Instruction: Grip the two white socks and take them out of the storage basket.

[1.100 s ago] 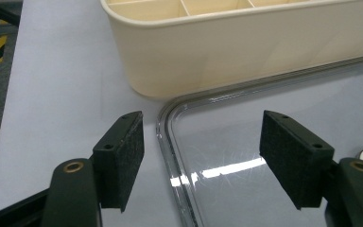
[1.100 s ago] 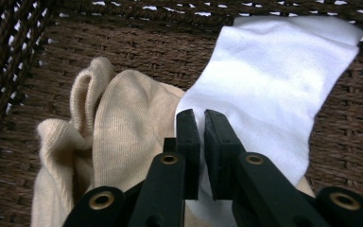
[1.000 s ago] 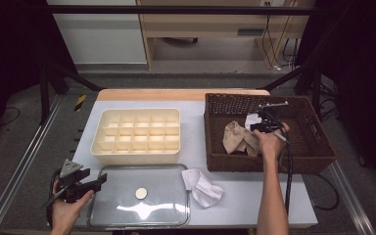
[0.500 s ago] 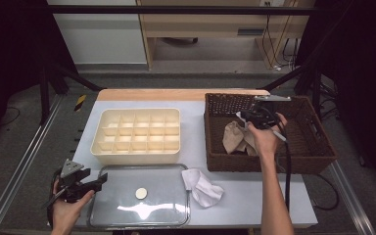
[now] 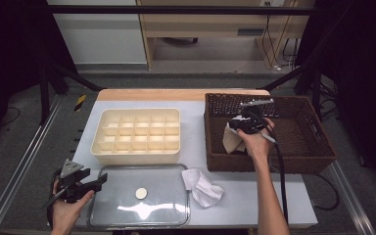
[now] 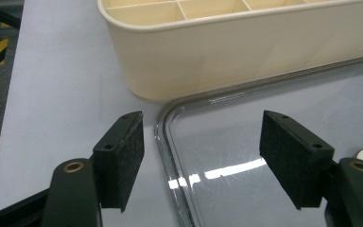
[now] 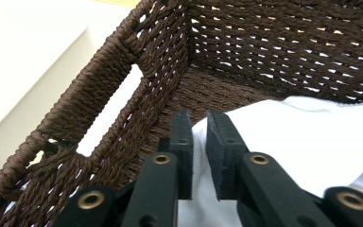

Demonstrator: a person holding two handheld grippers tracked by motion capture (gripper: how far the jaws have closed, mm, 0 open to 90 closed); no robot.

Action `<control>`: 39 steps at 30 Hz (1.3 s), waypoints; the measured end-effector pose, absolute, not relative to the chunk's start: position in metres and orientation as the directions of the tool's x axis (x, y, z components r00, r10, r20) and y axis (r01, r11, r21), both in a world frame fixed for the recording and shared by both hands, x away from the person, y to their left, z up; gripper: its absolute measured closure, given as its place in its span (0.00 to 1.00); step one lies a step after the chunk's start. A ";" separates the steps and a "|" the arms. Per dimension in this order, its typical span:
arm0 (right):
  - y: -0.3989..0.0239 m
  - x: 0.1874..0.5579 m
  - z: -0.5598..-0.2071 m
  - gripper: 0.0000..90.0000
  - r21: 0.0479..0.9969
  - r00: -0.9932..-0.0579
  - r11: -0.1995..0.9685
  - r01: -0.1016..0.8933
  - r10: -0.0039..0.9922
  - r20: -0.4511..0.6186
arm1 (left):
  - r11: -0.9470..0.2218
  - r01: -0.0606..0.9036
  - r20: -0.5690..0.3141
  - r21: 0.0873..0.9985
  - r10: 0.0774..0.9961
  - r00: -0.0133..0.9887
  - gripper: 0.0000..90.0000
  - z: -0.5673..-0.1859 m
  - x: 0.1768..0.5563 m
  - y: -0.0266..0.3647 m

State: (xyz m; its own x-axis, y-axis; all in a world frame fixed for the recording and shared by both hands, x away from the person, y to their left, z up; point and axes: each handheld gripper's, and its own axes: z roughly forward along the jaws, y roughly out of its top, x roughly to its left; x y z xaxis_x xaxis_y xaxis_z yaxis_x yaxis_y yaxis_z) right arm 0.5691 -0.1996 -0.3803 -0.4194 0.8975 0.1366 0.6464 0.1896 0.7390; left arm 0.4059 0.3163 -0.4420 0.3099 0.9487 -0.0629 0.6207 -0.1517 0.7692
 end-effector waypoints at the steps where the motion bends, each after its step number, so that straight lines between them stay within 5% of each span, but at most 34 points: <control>1: -0.200 0.570 -0.380 0.85 0.742 -0.418 0.184 0.645 0.898 0.140 | -0.151 0.621 -0.064 0.770 0.949 0.309 0.35 -0.442 0.406 0.316; 12: -0.227 0.581 -0.371 0.56 0.824 -0.286 0.094 0.559 0.955 0.085 | -0.149 0.626 -0.068 0.766 0.949 0.309 0.35 -0.443 0.408 0.317; 22: -0.238 0.613 -0.404 0.50 0.766 -0.166 0.062 0.639 0.984 0.060 | -0.138 0.630 -0.078 0.764 0.950 0.303 0.35 -0.444 0.409 0.321; 35: -0.245 0.623 -0.437 0.55 0.634 -0.125 0.042 0.772 0.988 0.087 | -0.139 0.632 -0.079 0.762 0.949 0.305 0.35 -0.445 0.409 0.321; 39: -0.243 0.623 -0.439 0.71 0.605 -0.124 0.047 0.795 0.989 0.086 | -0.139 0.632 -0.080 0.762 0.949 0.304 0.35 -0.445 0.409 0.322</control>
